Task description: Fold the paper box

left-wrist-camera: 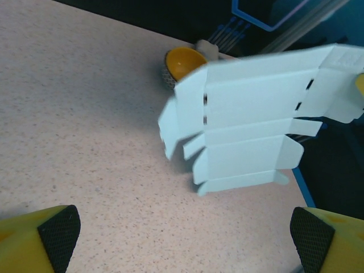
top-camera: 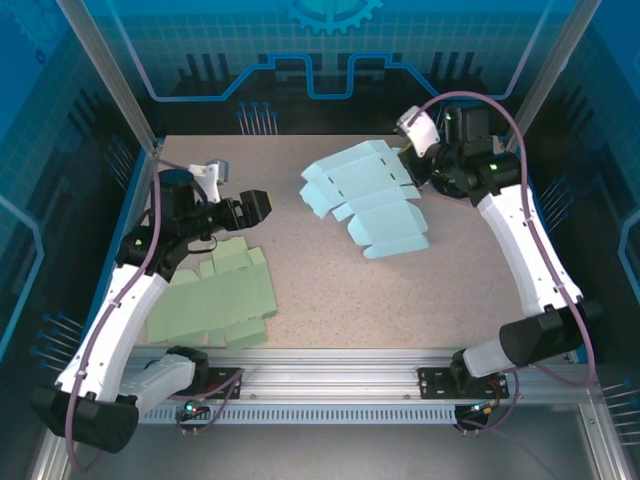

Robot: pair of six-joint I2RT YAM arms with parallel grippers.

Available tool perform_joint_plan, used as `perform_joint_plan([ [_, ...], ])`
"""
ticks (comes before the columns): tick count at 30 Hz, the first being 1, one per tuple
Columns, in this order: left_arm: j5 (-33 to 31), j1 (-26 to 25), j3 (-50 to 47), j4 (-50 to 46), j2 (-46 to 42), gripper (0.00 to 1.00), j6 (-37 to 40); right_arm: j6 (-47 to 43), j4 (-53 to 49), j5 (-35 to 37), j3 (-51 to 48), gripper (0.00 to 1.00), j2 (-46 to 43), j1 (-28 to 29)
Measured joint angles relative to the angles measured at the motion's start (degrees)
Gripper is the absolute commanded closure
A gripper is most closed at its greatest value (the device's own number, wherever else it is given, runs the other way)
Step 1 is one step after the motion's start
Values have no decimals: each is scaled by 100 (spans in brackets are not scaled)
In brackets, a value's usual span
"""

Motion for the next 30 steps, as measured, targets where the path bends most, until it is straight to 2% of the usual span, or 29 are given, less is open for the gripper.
perform_joint_plan([
  [4, 179, -216, 0, 63, 155, 1, 59, 962, 625, -192, -852, 100, -612, -162],
  [10, 214, -278, 4, 66, 496, 1, 199, 1716, 1360, -763, -1786, 100, -1176, -170],
  [14, 212, -319, 4, 87, 782, 1, 243, 1939, 1650, -1327, -2184, 100, -1449, -181],
  [23, 225, -323, 155, 177, 1368, 4, 671, 1923, 1735, -2507, -2232, 100, -1606, -186],
  [27, 212, -323, 214, 240, 1364, 9, 981, 1812, 1626, -2835, -2232, 100, -1606, -205],
  [30, 225, -323, 210, 326, 1311, 26, 1182, 1716, 1554, -2997, -2232, 100, -1606, -208],
])
